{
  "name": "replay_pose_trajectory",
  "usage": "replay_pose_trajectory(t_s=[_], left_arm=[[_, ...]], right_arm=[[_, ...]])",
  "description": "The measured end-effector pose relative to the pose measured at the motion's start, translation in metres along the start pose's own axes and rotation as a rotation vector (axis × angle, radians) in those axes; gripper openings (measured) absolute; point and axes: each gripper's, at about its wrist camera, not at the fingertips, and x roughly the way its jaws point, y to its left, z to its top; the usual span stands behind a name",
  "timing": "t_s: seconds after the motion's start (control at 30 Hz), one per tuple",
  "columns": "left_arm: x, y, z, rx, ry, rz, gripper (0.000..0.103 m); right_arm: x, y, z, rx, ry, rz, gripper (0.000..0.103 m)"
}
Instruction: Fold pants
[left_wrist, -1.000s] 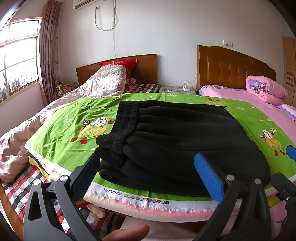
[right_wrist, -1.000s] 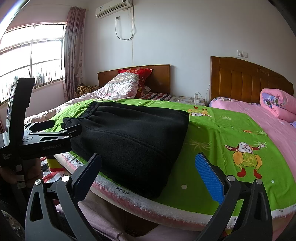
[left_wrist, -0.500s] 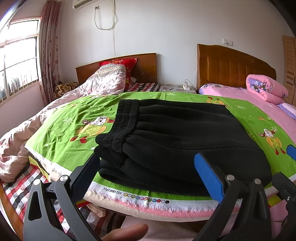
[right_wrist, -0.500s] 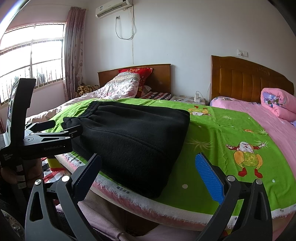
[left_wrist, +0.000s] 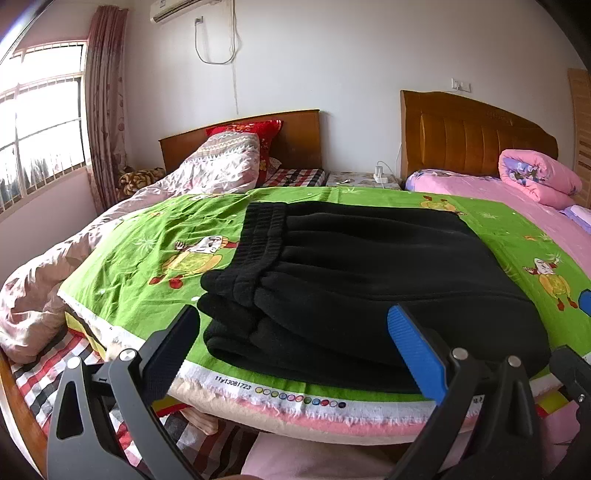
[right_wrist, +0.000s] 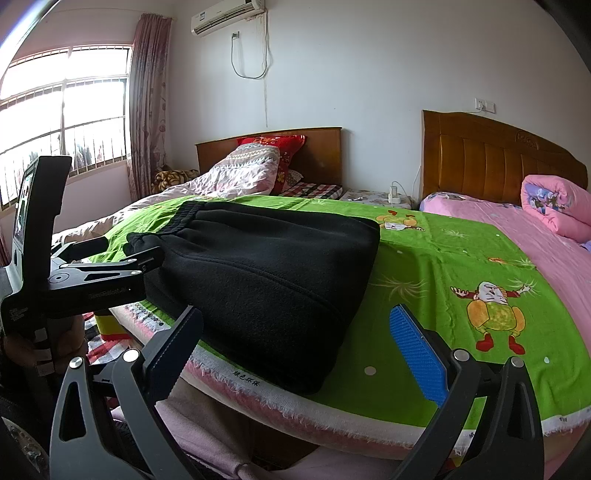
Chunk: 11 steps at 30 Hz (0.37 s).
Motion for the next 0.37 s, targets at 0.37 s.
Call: replay_pose_trajectory(t_s=[0.37], left_arm=[[0.0013, 0.0075, 0.0024, -0.017, 0.004, 0.001, 0.102]], right_arm=[[-0.0029, -0.0037, -0.0007, 0.012, -0.016, -0.005, 0.098]])
